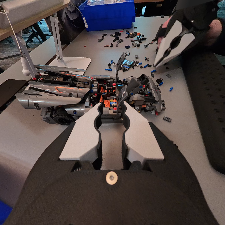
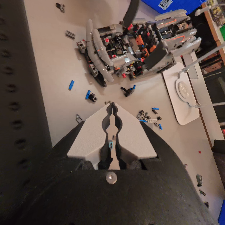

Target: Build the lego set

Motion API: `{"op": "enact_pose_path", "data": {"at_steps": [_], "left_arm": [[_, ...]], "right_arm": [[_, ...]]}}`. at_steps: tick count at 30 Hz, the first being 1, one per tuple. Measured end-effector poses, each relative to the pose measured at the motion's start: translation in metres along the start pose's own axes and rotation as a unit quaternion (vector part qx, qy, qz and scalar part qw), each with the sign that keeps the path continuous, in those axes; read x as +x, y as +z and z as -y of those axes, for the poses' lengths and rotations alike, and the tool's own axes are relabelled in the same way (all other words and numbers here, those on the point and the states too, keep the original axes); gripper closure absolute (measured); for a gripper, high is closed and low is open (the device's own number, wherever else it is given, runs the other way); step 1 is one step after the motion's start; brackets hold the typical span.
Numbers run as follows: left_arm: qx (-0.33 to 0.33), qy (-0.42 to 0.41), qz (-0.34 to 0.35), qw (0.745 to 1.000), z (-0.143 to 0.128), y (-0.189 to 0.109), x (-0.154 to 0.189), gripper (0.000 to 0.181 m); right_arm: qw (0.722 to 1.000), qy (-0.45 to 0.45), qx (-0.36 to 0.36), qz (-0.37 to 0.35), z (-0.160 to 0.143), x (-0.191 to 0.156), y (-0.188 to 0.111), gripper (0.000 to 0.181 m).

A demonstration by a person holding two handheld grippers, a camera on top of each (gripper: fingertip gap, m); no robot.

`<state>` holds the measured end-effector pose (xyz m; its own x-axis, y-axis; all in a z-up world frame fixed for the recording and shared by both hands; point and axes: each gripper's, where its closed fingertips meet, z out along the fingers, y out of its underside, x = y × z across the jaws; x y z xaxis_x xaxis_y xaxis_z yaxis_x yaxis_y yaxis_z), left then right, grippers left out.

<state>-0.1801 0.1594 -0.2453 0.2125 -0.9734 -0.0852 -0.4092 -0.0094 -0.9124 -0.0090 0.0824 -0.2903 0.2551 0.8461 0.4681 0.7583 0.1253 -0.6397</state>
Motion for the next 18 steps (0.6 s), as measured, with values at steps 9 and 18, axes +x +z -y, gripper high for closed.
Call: {"op": "enact_pose_path", "data": {"at_steps": [9, 18], "left_arm": [[-0.002, -0.001, -0.002, 1.0, -0.001, 0.001, 0.0, 0.154], [0.01, -0.001, -0.025, 1.0, 0.004, -0.001, 0.008, 0.151]], "right_arm": [[1.0, 0.025, 0.001, -0.013, -0.008, 0.013, -0.005, 0.181], [0.999, 0.031, 0.003, -0.012, -0.008, 0.015, -0.005, 0.181]]}}
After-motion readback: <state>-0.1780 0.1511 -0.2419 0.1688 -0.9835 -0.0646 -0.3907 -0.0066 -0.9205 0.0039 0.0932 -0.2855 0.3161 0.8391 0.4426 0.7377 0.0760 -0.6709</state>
